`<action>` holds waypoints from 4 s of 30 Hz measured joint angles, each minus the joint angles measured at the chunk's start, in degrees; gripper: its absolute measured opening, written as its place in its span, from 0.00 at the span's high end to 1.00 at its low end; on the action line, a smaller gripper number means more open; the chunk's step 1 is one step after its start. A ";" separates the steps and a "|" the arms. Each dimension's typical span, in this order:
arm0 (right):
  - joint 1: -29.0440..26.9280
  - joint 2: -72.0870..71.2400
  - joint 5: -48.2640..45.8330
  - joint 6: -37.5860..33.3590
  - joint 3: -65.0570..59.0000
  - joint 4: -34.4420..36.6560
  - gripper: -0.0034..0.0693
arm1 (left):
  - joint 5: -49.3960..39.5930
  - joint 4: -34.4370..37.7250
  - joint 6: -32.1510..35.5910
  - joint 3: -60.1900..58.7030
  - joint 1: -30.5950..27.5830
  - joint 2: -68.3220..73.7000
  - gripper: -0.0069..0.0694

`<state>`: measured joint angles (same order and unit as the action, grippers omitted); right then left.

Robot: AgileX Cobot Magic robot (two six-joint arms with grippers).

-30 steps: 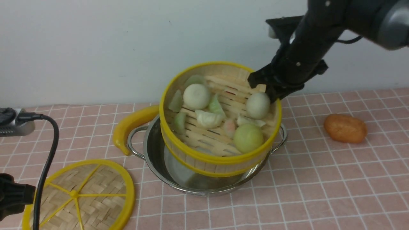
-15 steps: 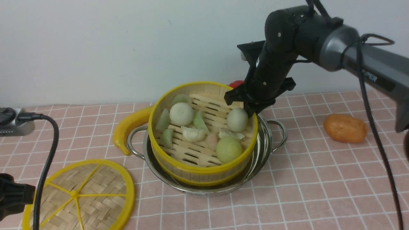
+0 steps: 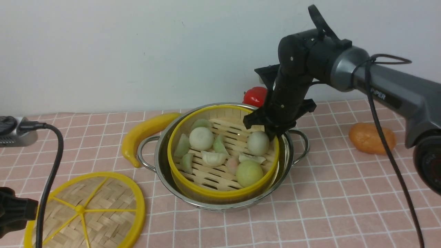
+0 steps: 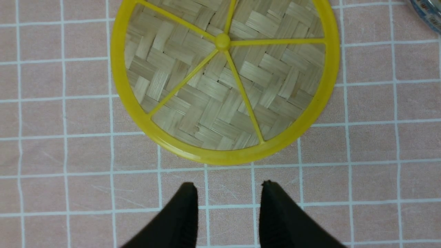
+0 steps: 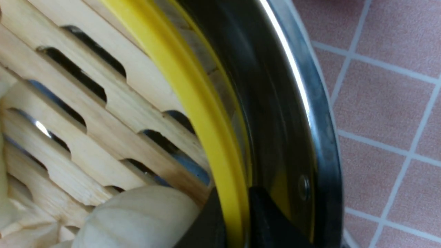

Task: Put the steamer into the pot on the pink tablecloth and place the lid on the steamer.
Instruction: 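Place the bamboo steamer basket of food into the steel pot with the right gripper, then grasp the bamboo steamer lid lying on the table by its centre knob, then place the yellow bamboo steamer lid onto the steamer in the pot with the left gripper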

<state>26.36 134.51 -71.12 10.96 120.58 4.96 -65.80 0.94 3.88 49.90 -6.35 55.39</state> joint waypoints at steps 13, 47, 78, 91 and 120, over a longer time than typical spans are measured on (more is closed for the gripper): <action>0.00 0.77 0.26 0.35 0.34 1.89 0.59 | 0.00 0.00 0.00 0.00 0.00 0.00 0.59; 0.00 -54.13 0.65 -2.55 0.50 -2.36 0.38 | 26.18 2.99 0.02 0.00 0.00 34.44 0.59; 0.00 -72.38 0.59 -3.77 0.31 4.29 0.38 | 26.61 2.12 0.87 1.40 0.04 40.53 0.75; 0.00 -72.37 0.59 -3.77 0.31 -5.60 0.38 | -3.07 -8.08 0.81 27.45 0.27 37.03 0.75; 0.00 -72.45 0.34 -3.77 -7.84 -4.96 0.38 | -3.49 -13.09 -0.28 61.23 40.69 62.23 0.75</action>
<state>26.36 62.06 -70.77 7.18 112.74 0.00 -69.29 -12.15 3.60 111.13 34.34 117.63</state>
